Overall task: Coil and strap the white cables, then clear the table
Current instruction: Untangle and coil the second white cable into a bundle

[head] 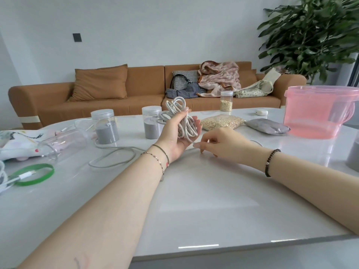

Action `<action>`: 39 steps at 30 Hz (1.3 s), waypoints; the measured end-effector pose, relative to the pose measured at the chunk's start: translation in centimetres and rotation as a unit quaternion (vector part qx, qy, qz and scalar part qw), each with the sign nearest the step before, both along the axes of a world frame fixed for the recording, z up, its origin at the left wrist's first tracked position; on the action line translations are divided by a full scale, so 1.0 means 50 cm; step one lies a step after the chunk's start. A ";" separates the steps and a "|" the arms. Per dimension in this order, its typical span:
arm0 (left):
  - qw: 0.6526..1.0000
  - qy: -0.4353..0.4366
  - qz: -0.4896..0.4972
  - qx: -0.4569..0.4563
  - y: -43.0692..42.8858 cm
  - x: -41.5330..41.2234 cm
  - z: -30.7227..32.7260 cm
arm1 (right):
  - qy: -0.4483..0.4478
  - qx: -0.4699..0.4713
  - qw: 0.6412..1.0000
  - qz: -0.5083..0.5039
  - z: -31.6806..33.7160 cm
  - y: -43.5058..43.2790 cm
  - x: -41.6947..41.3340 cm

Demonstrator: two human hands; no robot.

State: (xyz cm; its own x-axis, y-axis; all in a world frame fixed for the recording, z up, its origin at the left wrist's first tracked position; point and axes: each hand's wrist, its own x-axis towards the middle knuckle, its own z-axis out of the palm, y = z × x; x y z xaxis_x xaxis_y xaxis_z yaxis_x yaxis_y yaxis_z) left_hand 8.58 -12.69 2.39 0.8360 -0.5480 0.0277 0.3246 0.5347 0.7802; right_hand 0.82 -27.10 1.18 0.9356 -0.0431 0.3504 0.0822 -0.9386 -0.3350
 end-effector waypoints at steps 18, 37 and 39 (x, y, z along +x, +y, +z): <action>0.995 -0.044 -0.034 0.080 0.003 0.004 -0.015 | -0.180 -0.130 0.967 -0.128 0.016 -0.032 -0.007; 0.990 -0.005 -0.083 0.117 0.012 0.015 -0.015 | -0.205 -0.112 0.972 -0.029 0.003 -0.023 -0.004; 0.988 0.004 -0.095 0.124 0.016 0.015 -0.013 | -0.201 -0.097 0.975 -0.012 0.004 -0.022 -0.003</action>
